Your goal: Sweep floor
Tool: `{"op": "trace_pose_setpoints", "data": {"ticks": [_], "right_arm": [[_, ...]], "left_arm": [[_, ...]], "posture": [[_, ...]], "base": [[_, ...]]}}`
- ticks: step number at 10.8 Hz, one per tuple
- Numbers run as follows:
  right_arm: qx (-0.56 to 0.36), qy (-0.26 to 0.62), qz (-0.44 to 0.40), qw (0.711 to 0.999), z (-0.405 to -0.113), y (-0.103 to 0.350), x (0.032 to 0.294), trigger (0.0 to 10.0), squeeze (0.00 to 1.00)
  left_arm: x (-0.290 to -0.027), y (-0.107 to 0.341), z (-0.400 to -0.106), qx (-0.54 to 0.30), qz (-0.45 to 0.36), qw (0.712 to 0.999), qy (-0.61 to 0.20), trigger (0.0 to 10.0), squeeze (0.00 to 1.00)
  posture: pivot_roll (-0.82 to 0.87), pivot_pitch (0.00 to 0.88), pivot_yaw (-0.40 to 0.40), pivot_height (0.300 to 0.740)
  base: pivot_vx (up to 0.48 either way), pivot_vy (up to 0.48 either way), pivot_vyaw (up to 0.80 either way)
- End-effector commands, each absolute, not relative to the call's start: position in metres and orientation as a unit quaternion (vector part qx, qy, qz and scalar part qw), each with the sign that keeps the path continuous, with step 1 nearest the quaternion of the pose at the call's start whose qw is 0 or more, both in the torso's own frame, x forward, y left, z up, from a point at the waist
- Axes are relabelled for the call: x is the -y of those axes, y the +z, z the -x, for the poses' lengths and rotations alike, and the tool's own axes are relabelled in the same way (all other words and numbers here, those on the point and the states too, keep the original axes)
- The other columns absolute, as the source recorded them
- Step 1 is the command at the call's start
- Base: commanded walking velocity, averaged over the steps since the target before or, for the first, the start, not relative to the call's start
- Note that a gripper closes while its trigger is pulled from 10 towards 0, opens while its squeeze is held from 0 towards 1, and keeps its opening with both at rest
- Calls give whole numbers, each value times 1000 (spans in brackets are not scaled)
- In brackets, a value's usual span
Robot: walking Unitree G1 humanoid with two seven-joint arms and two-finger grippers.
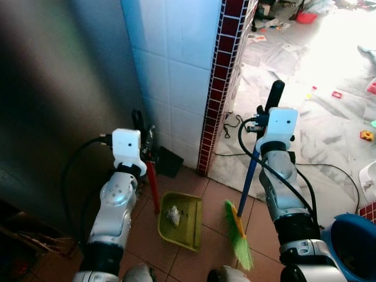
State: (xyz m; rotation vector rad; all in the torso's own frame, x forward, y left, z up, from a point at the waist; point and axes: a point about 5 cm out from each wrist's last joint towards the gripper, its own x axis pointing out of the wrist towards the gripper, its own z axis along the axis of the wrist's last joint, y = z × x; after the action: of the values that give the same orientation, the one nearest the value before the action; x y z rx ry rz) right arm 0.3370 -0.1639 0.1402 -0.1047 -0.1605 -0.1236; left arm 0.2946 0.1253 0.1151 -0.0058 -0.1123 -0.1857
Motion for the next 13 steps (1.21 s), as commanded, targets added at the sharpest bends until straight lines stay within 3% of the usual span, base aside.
{"op": "trace_pose_setpoints", "data": {"ticks": [1, 11, 13], "right_arm": [[94, -63, 56, 992, -340, 148, 165, 10000, 0], [107, -60, 96, 988, -343, 152, 178, 10000, 0], [106, -57, 88, 989, -344, 153, 175, 10000, 0]], "left_arm": [[-125, 128, -292, 76, 4, 992, -104, 10000, 0], [-132, 126, -274, 48, -14, 991, -124, 10000, 0], [-131, 127, -275, 47, -9, 991, -123, 10000, 0]], "posture": [[-16, 13, 17, 740], [-5, 11, 14, 740], [-6, 14, 11, 740]], "base": [[0, 0, 0], [0, 0, 0], [0, 0, -800]]}}
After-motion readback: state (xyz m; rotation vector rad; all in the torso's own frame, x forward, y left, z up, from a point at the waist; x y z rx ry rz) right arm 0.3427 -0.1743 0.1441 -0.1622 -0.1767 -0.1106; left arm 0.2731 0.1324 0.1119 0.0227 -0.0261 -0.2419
